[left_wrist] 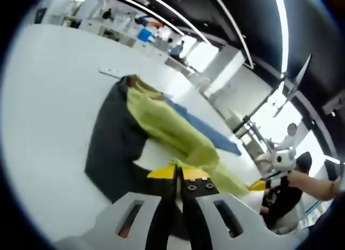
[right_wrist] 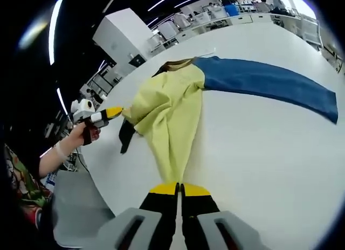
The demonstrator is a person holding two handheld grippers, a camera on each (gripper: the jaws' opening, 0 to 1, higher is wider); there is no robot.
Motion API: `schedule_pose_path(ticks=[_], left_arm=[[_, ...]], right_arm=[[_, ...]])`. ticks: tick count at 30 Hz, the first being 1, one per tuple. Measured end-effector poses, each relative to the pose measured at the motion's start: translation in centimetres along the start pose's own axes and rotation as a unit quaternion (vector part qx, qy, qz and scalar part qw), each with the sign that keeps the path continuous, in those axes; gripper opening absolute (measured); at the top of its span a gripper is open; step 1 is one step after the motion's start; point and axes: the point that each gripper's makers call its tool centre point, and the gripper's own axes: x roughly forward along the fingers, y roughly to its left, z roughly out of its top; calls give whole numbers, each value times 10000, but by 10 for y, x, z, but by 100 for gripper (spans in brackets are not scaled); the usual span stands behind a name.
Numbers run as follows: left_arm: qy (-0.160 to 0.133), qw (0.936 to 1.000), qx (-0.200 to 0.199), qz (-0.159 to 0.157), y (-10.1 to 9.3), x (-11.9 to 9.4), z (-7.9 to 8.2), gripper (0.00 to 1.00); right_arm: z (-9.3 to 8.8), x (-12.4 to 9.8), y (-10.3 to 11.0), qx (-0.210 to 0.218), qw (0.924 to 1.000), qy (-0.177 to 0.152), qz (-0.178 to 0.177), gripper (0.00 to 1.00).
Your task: Fold the garment on the visible template until the final outline fits inside the template.
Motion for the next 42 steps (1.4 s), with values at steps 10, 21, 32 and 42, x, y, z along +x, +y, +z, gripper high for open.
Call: schedule_pose_path(ticks=[10,21,32,42], left_arm=[[-496,9980,46,402,20,-44,0,0],[-748,9951,68,639,19,-87,5,0],[-815,9943,331,599,-10,-114,-13,0],[-638,9929,594,809,-5,-134,-29,0]], right_arm=[[6,-12,2,-66,10000,-23,-53,0],[9,-15,10,-41,9999,102,79,0],[7,-23,10,-57,9996,267,81,0],[-2,-32,12,35,9988,456,159,0]])
